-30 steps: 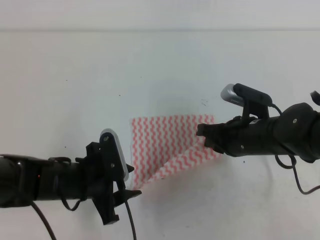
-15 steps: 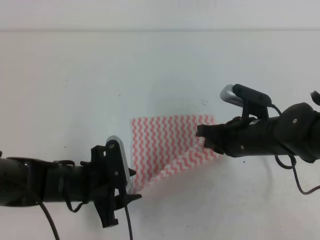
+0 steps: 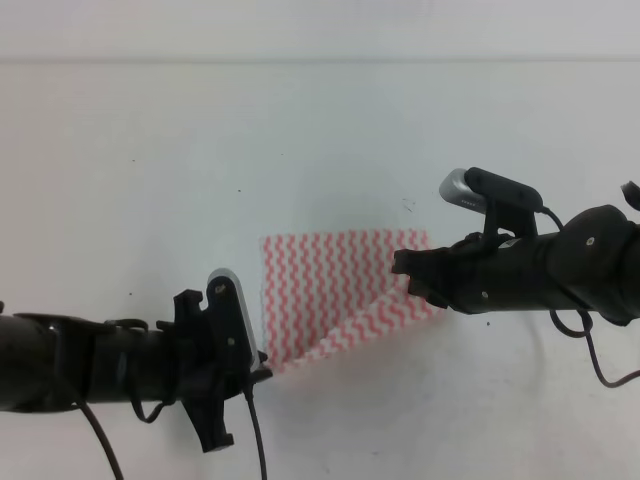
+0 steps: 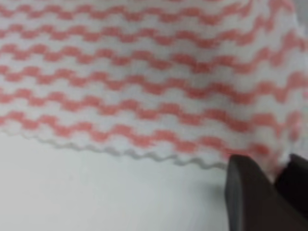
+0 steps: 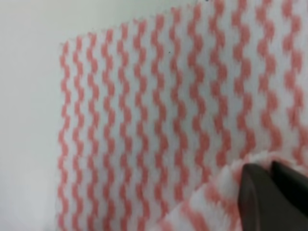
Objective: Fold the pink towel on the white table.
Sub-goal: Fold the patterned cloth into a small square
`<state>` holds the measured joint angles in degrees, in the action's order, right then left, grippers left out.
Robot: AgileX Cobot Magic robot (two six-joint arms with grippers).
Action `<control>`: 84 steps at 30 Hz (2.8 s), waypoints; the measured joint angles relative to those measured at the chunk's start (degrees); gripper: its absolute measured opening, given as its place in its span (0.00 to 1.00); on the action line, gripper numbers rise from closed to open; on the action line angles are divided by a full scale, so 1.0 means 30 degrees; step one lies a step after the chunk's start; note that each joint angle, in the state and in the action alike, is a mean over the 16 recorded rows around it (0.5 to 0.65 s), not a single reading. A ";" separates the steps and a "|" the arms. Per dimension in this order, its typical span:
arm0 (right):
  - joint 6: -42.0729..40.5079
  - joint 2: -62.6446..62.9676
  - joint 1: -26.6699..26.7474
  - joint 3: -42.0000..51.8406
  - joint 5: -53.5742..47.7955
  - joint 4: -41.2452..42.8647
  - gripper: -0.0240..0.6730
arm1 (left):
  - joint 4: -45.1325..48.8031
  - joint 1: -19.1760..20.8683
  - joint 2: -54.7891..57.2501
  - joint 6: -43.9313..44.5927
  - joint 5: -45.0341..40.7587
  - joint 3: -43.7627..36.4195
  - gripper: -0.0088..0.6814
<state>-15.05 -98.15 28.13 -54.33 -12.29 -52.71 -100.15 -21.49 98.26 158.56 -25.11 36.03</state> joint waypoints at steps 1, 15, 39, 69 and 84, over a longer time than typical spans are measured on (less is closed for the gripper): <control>0.0002 -0.0025 0.0003 0.0002 0.0000 0.0005 0.01 | 0.0000 0.0000 0.0000 -0.0043 0.0015 0.0002 0.19; 0.0006 -0.0126 0.0014 0.0012 0.0121 0.0028 0.01 | 0.0049 0.0000 -0.0421 -0.1223 -0.0403 0.0280 0.01; -0.0011 0.0066 -0.0006 -0.0002 0.1879 -0.0051 0.01 | 0.0078 0.0000 -0.0567 -0.6807 0.1470 0.2989 0.01; -0.0041 0.0111 -0.0519 -0.0006 0.2537 -0.0033 0.01 | 0.0078 0.0000 0.0476 -0.8084 0.2301 0.4329 0.01; -0.0087 -0.0935 -0.0555 -0.0536 0.2555 0.0027 0.01 | 0.0070 0.0001 0.1297 -0.8093 0.2457 0.5223 0.01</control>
<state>-15.31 -100.95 26.47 -55.94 -4.62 -52.63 -99.94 -21.49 102.15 134.28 -17.74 51.70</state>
